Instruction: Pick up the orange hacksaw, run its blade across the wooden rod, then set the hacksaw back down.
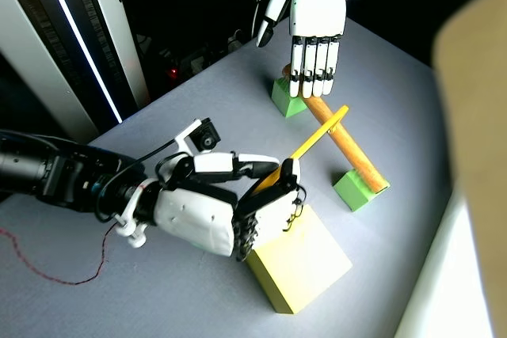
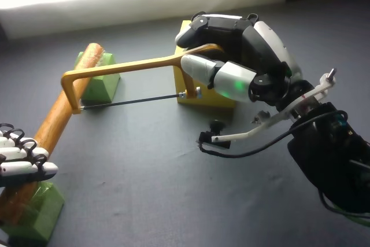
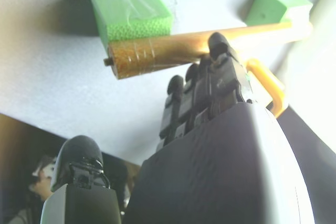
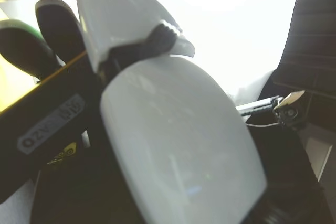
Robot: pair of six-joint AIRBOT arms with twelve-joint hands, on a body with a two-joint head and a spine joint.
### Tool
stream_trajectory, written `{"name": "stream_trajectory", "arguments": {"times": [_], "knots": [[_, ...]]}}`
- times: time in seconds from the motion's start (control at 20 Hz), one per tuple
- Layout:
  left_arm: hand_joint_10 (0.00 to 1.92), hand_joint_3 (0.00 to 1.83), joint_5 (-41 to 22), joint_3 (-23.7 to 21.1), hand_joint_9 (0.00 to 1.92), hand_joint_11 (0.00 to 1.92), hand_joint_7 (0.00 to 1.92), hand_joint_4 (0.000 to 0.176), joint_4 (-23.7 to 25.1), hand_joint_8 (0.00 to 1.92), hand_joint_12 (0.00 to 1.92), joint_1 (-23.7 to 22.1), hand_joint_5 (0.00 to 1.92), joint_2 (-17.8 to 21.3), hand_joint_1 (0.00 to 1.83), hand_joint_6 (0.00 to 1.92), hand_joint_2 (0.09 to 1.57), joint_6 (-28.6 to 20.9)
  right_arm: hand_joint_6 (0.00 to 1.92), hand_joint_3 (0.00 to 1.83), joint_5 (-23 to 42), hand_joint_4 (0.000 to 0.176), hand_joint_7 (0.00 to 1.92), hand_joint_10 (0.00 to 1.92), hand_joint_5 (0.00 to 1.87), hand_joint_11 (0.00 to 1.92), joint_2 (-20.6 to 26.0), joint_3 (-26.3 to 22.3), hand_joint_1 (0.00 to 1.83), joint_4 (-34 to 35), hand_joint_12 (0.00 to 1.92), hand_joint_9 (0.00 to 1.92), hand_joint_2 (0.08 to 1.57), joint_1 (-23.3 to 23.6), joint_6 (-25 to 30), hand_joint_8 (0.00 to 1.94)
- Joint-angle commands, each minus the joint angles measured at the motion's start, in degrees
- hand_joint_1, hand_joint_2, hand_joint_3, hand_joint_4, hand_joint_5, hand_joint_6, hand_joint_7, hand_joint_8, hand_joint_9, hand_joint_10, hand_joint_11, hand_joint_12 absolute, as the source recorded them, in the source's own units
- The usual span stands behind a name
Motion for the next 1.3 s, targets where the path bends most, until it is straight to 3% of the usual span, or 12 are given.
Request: {"name": "stream_trajectory", "arguments": {"times": [0.0, 0.1, 0.3, 0.4, 0.9, 1.25], "knots": [[0.01, 0.0, -0.86, 0.18, 0.06, 0.0, 0.06, 0.0, -0.68, 0.0, 0.3, -0.62, 0.07, -0.06, 0.16, 0.0, 1.07, 0.21, 1.04, 0.0, 9.01, 0.0, 0.93, 1.24, 0.8, 0.94, 0.01, 0.36, 1.37, -1.47, 1.29, 0.97, 1.14, 1.26, 0.79, 1.05], [0.0, 0.0, -0.87, 0.18, 0.05, 0.0, 0.03, 0.0, -0.68, 0.0, 0.28, -0.61, 0.04, -0.05, 0.15, 0.0, 1.08, 0.21, 1.02, 0.0, 10.09, 0.0, 0.95, 1.19, 0.83, 0.97, -0.57, 0.4, 1.38, -0.4, 1.22, 0.99, 1.13, 1.89, -0.01, 1.01], [0.0, 0.0, -0.93, 0.19, 0.03, 0.0, 0.02, 0.0, -0.68, 0.0, 0.25, -0.66, 0.04, -0.03, 0.13, 0.0, 1.09, 0.21, 1.01, 0.0, 11.08, 0.0, 0.94, 1.24, 0.83, 0.97, -1.25, 0.4, 1.38, -0.35, 1.27, 0.98, 1.13, 3.06, -0.27, 1.02], [0.01, 0.0, -0.94, 0.18, 0.06, 0.0, 0.05, 0.0, -0.68, 0.0, 0.33, -0.65, 0.07, -0.03, 0.17, 0.01, 1.08, 0.21, 1.01, 0.0, 10.94, 0.0, 0.93, 1.25, 0.82, 0.96, -1.43, 0.41, 1.38, -0.34, 1.26, 0.98, 1.13, 3.41, -0.8, 1.03], [0.0, 0.0, -1.05, 0.14, 0.02, 0.0, 0.02, 0.0, -0.68, 0.0, 0.18, -0.75, 0.04, -0.04, 0.11, 0.0, 1.1, 0.21, 1.01, 0.0, 10.52, 0.0, 0.93, 1.26, 0.81, 0.94, -5.57, 2.48, 1.37, 0.61, 1.26, 0.97, 1.14, 4.61, -3.68, 1.05], [0.0, 0.0, -1.05, 0.09, 0.03, 0.0, 0.04, 0.0, -0.68, 0.0, 0.25, -0.76, 0.06, -0.07, 0.11, 0.0, 1.1, 0.21, 1.02, 0.0, 9.91, 0.0, 0.9, 1.28, 0.8, 0.94, -7.37, 3.12, 1.37, 0.63, 1.27, 0.95, 1.15, 3.75, -5.05, 1.11]]}}
